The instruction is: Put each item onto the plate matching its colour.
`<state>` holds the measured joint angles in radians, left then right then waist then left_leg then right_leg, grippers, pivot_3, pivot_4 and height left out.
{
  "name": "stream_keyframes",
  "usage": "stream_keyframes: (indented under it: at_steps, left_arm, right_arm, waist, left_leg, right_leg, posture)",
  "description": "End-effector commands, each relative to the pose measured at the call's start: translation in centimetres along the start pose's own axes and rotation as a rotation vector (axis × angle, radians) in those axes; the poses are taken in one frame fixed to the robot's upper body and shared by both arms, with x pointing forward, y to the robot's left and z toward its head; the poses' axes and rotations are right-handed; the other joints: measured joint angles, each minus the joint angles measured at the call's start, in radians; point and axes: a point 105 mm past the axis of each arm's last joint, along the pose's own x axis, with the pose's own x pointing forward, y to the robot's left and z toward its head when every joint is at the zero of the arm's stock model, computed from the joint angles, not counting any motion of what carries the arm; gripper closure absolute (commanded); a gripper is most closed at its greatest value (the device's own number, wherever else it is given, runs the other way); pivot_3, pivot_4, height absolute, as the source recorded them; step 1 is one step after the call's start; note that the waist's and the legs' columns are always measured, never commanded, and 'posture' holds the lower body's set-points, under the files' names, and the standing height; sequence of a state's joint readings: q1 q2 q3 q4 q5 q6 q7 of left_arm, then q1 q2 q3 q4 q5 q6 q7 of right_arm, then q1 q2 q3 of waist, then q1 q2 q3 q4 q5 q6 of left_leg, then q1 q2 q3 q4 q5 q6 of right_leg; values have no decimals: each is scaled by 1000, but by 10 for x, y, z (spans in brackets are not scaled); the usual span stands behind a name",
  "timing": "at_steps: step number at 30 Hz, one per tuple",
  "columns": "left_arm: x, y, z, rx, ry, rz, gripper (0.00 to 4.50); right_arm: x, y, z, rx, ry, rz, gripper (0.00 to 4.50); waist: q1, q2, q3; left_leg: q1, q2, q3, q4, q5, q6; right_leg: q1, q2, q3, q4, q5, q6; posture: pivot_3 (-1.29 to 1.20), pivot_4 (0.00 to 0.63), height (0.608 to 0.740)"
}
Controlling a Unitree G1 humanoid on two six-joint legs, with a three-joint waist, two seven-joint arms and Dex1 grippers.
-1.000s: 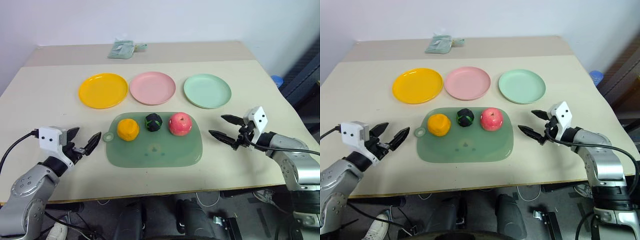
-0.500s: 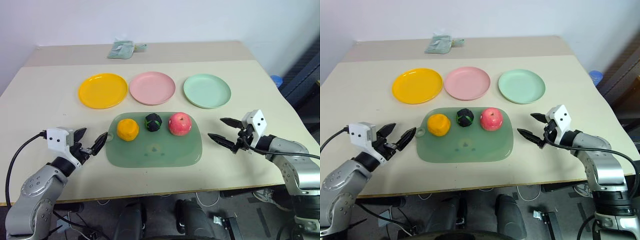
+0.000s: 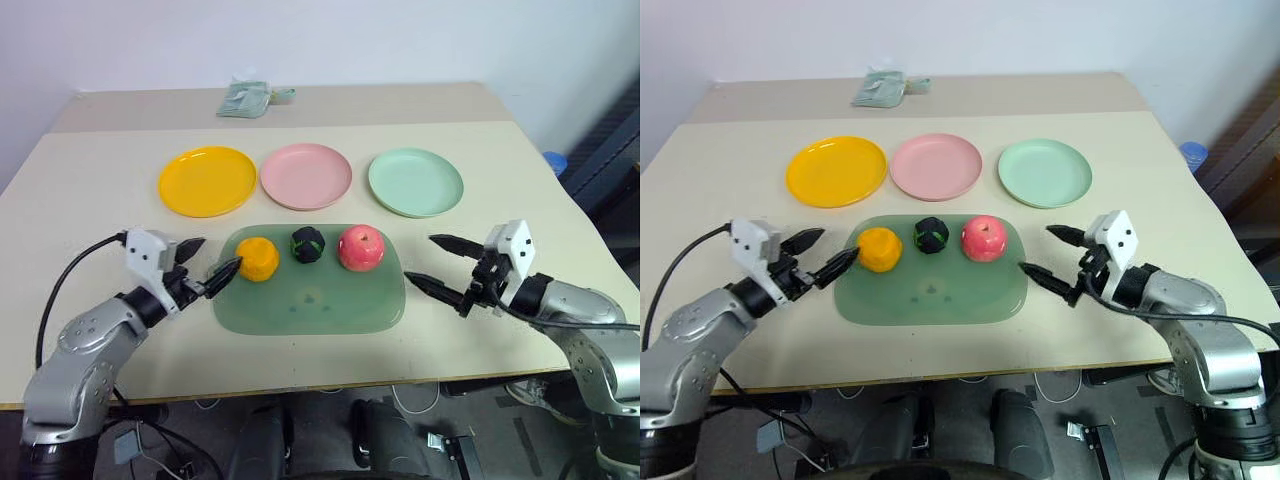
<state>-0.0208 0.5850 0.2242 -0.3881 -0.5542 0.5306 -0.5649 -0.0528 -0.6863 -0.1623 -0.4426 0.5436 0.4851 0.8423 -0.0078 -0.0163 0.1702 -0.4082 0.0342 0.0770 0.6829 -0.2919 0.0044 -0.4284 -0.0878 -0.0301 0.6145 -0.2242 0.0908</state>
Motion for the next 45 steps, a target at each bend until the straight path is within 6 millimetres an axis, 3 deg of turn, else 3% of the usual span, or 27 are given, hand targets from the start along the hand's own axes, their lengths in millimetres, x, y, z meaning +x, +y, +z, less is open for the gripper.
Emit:
stream_keyframes:
  at_steps: [1,5,16,21,28,33,37,45]
  left_arm:
    - [10,-5,4,67,13,-60,124]
    - [24,-8,1,105,49,-111,124]
    - [38,-13,-11,160,142,-167,124]
    - [39,-13,-11,159,144,-160,1300]
    - [36,-2,-7,145,108,-85,1307]
    - [39,50,22,129,-54,310,1307]
    - [45,80,42,84,-154,571,1307]
    - [81,119,44,3,-108,824,1307]
  right_arm:
    - [12,30,9,-28,-42,80,109]
    - [22,47,6,-17,-55,97,109]
    - [36,62,11,11,-100,111,109]
    - [40,63,13,17,-113,113,0]
    - [43,62,16,15,-122,121,0]
    - [47,61,21,5,-141,125,0]
    - [52,58,25,1,-160,122,0]
    - [61,55,32,-9,-190,113,0]
  waist:
    - [-1,0,0]
    - [-1,0,0]
    - [-1,0,0]
    - [0,0,0]
    - [-1,0,0]
    - [2,-1,0]
    - [14,-2,0]
    - [22,-3,-1]
  left_leg:
    - [0,0,0,0,0,0]
    - [0,0,0,0,0,0]
    - [0,0,0,0,0,0]
    - [0,0,0,0,0,0]
    - [0,0,0,0,0,0]
    - [0,0,0,1,0,0]
    - [0,-1,0,1,0,0]
    - [0,-2,1,2,1,0]
  right_leg:
    - [0,0,0,0,0,0]
    - [0,0,0,0,0,0]
    - [0,0,0,0,0,0]
    - [0,0,0,1,0,0]
    - [0,0,0,1,0,0]
    - [0,0,0,1,2,3]
    - [0,0,0,1,2,4]
    - [1,0,-1,2,3,6]
  posture:
    - [0,150,740]
    - [0,150,740]
    - [0,150,740]
    - [0,150,740]
    - [0,150,740]
    - [0,150,740]
    - [0,150,740]
    - [0,150,740]
